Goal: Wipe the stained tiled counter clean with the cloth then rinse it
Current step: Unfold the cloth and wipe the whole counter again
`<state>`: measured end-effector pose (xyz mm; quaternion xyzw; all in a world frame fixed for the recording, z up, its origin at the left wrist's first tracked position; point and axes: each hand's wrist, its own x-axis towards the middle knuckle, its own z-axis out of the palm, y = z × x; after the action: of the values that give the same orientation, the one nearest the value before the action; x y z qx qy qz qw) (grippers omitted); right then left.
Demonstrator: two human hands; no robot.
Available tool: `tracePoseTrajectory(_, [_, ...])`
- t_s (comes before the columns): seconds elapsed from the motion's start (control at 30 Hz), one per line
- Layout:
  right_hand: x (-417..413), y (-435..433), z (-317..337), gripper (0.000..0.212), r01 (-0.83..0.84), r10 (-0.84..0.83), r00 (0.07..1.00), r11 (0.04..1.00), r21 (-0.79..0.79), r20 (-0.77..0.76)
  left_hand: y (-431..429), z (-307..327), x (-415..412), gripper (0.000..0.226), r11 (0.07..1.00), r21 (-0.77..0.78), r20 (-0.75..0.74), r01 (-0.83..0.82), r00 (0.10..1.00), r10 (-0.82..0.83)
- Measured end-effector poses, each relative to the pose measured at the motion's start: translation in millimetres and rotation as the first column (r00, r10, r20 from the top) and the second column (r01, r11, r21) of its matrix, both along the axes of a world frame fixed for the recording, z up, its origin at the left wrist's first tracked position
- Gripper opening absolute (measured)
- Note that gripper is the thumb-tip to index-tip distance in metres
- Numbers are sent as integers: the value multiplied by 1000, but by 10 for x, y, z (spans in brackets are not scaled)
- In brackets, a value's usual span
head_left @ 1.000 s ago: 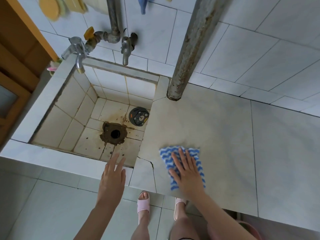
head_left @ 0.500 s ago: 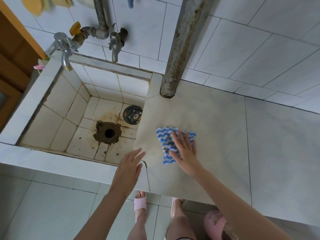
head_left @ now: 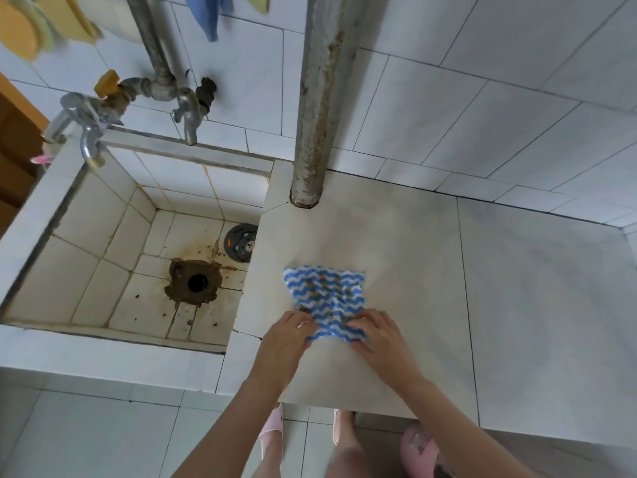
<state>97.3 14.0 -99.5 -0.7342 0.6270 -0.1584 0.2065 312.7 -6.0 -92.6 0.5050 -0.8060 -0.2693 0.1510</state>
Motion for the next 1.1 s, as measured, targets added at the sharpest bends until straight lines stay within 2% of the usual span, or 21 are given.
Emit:
tracePoseTrajectory(0.17, [-28, 37, -19, 15, 4, -6, 999, 999, -43, -46, -15, -7, 21, 39, 998, -53, 73, 33, 997, -29])
tracePoseTrajectory(0.33, [-47, -33, 36, 19, 36, -36, 999, 999, -19, 0, -42, 34, 100, 22, 997, -69, -71, -30, 997, 25])
tracePoseTrajectory(0.43, [-107, 4, 5, 24, -45, 45, 999, 998, 39, 5, -36, 93, 175, 20, 997, -36, -98, -65, 993, 61])
tracePoseTrajectory(0.53, [-116, 67, -40, 23, -53, 52, 998, 998, 23, 16, -40, 113, 221, 17, 996, -8, -93, -90, 992, 89])
tracePoseTrajectory(0.63, [-78, 74, -36, 15, -15, 15, 1000, 999, -30, 8, -34, 115, 220, 17, 996, -1, -92, -89, 992, 88])
tracePoseTrajectory(0.77, [-53, 22, 30, 19, 29, -28, 999, 996, -80, 19, -14, 138, 233, 15, 996, 9, -98, -92, 991, 93])
tracePoseTrajectory(0.9, [-99, -71, 221, 7, 241, -243, 942, 970, 38, 232, -72, 275, 258, 9, 986, 11, -148, -167, 975, 167])
tracePoseTrajectory(1.0, [-138, -179, 432, 13, 279, -307, 915, 950, 137, 261, -206, 451, 249, 9, 974, 6, -206, -228, 952, 224])
tracePoseTrajectory(1.1, [-147, -335, 719, 12, 272, -288, 925, 957, 97, 249, -391, 690, 189, 8, 959, -35, -270, -281, 927, 262])
